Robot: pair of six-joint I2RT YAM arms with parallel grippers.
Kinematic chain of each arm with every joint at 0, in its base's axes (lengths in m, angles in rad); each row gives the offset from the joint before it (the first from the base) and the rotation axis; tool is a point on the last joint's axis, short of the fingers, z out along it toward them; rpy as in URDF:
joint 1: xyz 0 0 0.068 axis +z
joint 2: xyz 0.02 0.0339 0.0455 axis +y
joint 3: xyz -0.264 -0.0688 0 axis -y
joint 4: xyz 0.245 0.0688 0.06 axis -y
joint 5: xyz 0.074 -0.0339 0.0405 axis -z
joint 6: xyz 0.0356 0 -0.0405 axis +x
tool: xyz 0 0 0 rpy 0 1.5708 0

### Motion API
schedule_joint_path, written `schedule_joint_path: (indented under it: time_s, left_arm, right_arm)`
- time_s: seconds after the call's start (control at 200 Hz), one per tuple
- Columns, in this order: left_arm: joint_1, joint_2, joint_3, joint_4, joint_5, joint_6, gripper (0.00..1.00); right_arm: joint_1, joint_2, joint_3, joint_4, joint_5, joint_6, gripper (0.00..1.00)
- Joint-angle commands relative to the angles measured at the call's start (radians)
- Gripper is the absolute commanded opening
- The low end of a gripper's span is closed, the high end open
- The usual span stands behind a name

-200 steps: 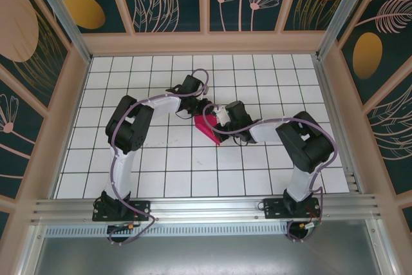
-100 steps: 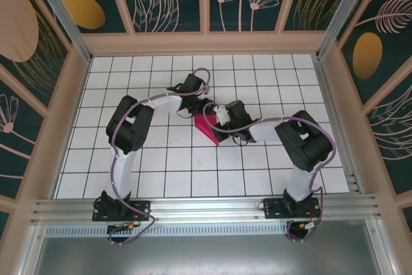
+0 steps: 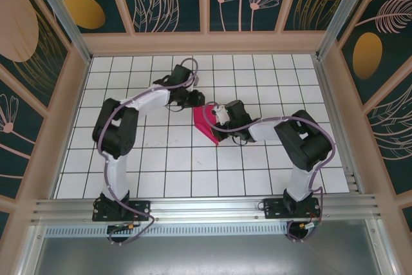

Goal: Fold a paper plane with a square sheet of paper (fold left side to right side)
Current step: Third fold the triangle at the center of the table.

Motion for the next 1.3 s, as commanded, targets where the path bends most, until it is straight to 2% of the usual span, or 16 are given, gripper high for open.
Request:
schedule_joint_path:
  time_s: [0.0, 0.12, 0.26, 0.691, 1.296]
  left_arm:
    - [-0.006, -0.13, -0.144, 0.108, 0.098, -0.051, 0.29]
    - [-0.007, -0.207, -0.293, 0.247, 0.189, -0.124, 0.24]
    - [-0.02, -0.203, -0.364, 0.346, 0.265, -0.177, 0.22]
    - [-0.051, -0.051, -0.311, 0.355, 0.226, -0.198, 0.2]
    - [-0.053, 0.007, -0.379, 0.35, 0.151, -0.183, 0.19]
  right_arm:
    - [0.002, 0.053, -0.004, -0.103, -0.002, 0.001, 0.0]
    - [0.001, 0.057, -0.006, -0.104, -0.001, -0.003, 0.0]
    - [0.002, 0.06, 0.002, -0.11, -0.001, -0.003, 0.0]
    - [0.003, 0.066, 0.02, -0.133, 0.002, -0.009, 0.0]
    - [0.002, 0.057, 0.04, -0.135, -0.012, -0.003, 0.0]
